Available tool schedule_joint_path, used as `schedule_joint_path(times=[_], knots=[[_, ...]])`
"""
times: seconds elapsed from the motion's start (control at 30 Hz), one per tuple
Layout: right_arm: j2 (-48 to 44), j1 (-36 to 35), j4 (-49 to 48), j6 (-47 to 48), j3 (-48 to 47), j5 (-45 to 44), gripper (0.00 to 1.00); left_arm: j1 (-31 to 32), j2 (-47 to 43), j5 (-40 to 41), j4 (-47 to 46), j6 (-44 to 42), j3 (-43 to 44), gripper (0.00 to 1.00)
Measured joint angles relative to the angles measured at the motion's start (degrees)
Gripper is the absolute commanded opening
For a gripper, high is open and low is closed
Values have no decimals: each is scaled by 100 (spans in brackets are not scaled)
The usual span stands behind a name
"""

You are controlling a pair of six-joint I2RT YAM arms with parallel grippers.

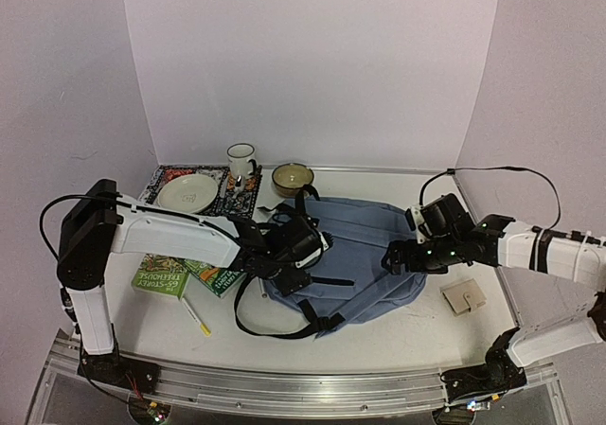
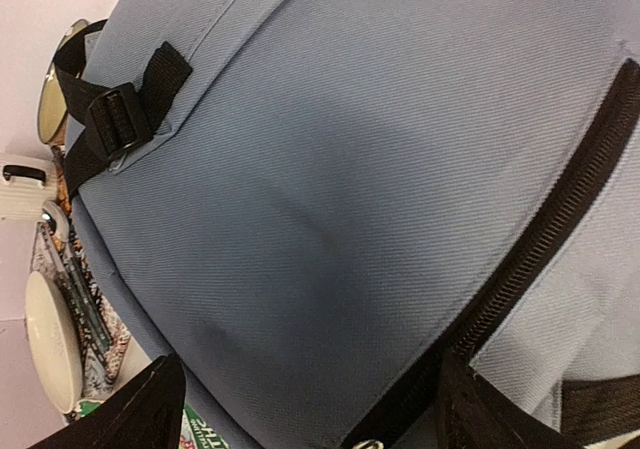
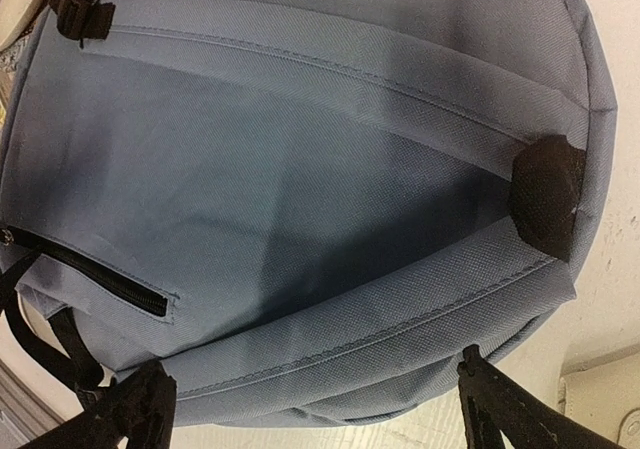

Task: Pack the student bag

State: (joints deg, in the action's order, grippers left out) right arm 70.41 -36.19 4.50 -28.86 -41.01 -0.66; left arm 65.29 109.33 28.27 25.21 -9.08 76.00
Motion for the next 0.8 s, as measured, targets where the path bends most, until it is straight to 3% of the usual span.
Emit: schedule_joint_path(times=[0.37, 0.57, 0.8], knots=[[536, -289, -319, 13, -75, 154, 98, 30, 385, 483, 36, 192, 289, 70], [623, -340, -444, -29, -105, 125, 98, 62, 511, 347, 4, 275, 285, 21], [423, -270, -210, -248, -157, -358, 98, 98, 516, 319, -59, 601, 252, 0]])
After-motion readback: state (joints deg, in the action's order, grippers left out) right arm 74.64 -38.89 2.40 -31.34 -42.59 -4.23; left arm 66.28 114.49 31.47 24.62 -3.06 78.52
